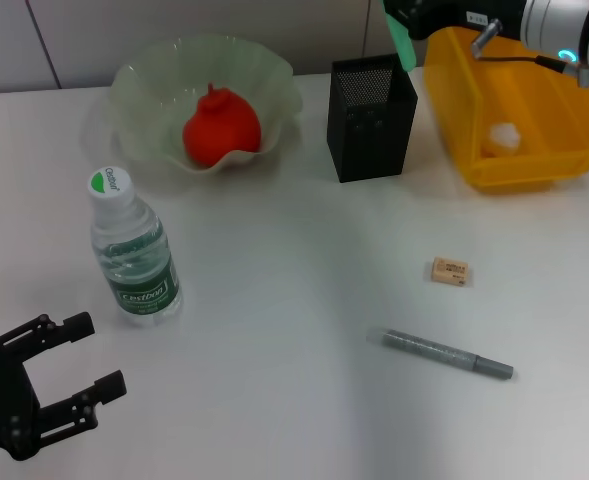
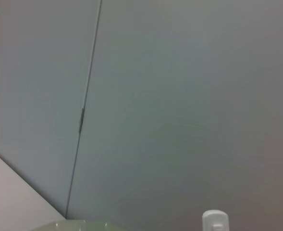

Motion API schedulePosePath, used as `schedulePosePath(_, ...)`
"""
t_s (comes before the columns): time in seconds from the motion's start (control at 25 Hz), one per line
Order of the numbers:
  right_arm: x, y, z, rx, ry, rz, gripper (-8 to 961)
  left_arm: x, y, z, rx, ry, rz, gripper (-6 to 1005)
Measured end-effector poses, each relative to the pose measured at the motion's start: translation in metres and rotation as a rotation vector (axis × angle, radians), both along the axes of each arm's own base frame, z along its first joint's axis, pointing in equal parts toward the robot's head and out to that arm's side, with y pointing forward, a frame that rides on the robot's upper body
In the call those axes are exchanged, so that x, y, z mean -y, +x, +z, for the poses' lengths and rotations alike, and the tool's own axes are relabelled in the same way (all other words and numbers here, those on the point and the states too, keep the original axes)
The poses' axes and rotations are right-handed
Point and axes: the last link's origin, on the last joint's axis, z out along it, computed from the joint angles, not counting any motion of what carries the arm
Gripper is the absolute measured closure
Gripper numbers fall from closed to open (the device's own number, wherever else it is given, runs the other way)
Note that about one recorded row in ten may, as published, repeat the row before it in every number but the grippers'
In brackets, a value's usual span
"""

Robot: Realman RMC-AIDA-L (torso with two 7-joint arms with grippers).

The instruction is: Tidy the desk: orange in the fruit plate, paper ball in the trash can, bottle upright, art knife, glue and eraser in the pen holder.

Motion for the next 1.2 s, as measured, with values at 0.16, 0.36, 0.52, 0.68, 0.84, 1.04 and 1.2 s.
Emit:
schedulePosePath(0.16, -0.003, 0.005, -0.006, -0.015, 0.001, 0.001, 732, 0.0, 0.0, -0.001, 0.001, -0.002, 0.0, 229)
schedulePosePath(0.36, -0.005, 0.007, -0.013, -0.029, -0.017, -0.015, 727, 0.0, 0.0, -0.001, 0.001, -0.003, 0.0, 229)
schedulePosePath(0.52, -0.006, 0.011, -0.024, -0.029, -0.048, -0.042, 722, 0.0, 0.001, -0.001, 0.0, -0.002, -0.004, 229)
schedulePosePath(0.68, -0.006, 0.012, -0.026, -0.029, -0.052, -0.047, 628, 0.0, 0.001, -0.001, 0.0, -0.001, -0.005, 229)
schedulePosePath(0.84, -0.006, 0.011, -0.025, -0.029, -0.051, -0.047, 483, 0.0, 0.001, -0.001, 0.0, 0.0, -0.004, 229)
schedulePosePath(1.04, -0.002, 0.009, -0.016, -0.047, -0.07, -0.066, 454, 0.002, 0.001, -0.001, 0.007, -0.003, -0.01, 229)
schedulePosePath(1.2, 0.01, 0.002, -0.005, -0.01, -0.161, -0.108, 431, 0.002, 0.002, 0.0, 0.008, -0.003, -0.015, 229)
